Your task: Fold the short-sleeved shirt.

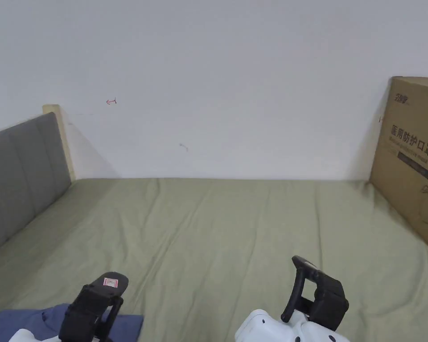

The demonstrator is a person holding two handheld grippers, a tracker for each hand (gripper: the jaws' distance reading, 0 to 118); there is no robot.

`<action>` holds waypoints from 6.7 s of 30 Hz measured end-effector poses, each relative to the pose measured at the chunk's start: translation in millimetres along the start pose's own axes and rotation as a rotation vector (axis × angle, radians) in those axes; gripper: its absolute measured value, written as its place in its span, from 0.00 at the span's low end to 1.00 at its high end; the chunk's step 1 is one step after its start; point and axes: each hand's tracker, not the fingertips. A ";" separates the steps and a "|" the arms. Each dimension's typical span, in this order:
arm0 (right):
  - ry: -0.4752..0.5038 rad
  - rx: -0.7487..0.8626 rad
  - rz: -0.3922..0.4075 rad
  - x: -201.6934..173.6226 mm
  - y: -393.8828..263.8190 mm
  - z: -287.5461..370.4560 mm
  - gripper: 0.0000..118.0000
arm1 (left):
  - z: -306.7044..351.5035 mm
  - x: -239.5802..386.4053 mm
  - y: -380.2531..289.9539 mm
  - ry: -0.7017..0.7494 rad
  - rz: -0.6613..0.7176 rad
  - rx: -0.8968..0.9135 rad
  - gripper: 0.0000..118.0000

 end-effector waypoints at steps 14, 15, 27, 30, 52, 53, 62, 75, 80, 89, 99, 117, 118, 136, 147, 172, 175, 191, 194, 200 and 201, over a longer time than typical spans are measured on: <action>-0.252 -0.053 -1.365 97.0 -47.4 26.0 1.00 | 7.9 122.6 -64.0 0.012 -1.355 0.120 0.98; -0.249 -0.052 -1.340 96.4 -49.3 26.6 1.00 | 7.1 118.8 -59.2 -0.006 -1.329 0.093 0.98; -0.228 -0.132 -1.072 101.4 -57.6 12.5 1.00 | 4.8 113.6 -42.7 0.029 -1.268 0.113 0.99; -0.240 -0.139 -0.963 98.3 -55.0 12.2 0.87 | 4.9 112.1 -47.5 0.062 -1.317 0.106 0.88; -0.170 -0.145 -0.930 89.9 -49.4 3.8 0.00 | -4.1 107.8 -54.9 0.058 -1.338 0.046 0.00; -0.153 -0.138 -0.934 90.3 -47.6 3.2 0.00 | -3.3 107.8 -52.8 0.061 -1.333 0.050 0.00; 0.063 -0.010 -0.923 63.5 11.3 -22.0 0.00 | 33.7 101.2 0.3 0.251 -1.336 0.207 0.00; 0.319 0.106 -0.904 9.7 110.1 -23.1 0.00 | 99.0 77.3 71.3 0.498 -1.267 0.360 0.00; 0.339 0.079 -0.889 3.3 99.6 -32.0 0.00 | 74.7 54.0 78.5 0.561 -1.254 0.265 0.00; 0.365 -0.016 -0.887 -6.7 73.4 -52.0 0.00 | -73.3 -85.3 131.0 0.725 -0.899 -0.274 0.00; 0.413 -0.114 -0.841 -20.6 51.1 -77.6 0.00 | -124.1 -136.2 131.3 0.781 -0.800 -0.452 0.95; 0.444 -0.199 -0.863 -27.5 34.9 -80.7 0.00 | -155.1 -168.2 135.0 0.973 -0.686 -0.459 0.00; 0.448 -0.193 -0.861 -25.9 34.2 -79.0 0.00 | -152.8 -164.1 138.6 0.957 -0.689 -0.454 0.00; 0.290 -0.181 -0.940 35.7 6.9 -56.1 0.00 | -120.4 27.0 149.1 0.560 -0.806 -0.303 0.00; 0.040 -0.204 -1.025 106.0 -48.5 -22.5 0.00 | -140.5 197.1 -30.1 -0.089 -0.977 -0.573 0.00; -0.136 -0.639 -1.168 105.8 -204.8 8.4 0.00 | -170.3 24.0 -304.5 0.136 -1.055 -1.163 0.87; -0.098 -0.606 -1.150 104.7 -193.4 1.4 0.00 | -168.7 46.4 -270.5 0.109 -1.091 -1.055 0.53; 0.073 -0.579 -1.111 74.3 -164.2 -38.0 0.00 | -183.6 3.7 -125.7 0.391 -1.068 -0.782 0.00; 0.074 -0.599 -1.101 73.0 -171.9 -46.9 0.00 | -223.8 3.4 -88.2 0.442 -1.049 -0.768 0.57; 0.087 -0.654 -1.104 65.0 -190.5 -63.5 0.00 | -310.8 -43.2 -42.7 0.664 -1.041 -0.726 0.93; 0.089 -0.666 -1.103 62.6 -193.8 -66.1 0.00 | -323.3 -56.4 -40.2 0.684 -1.011 -0.762 0.91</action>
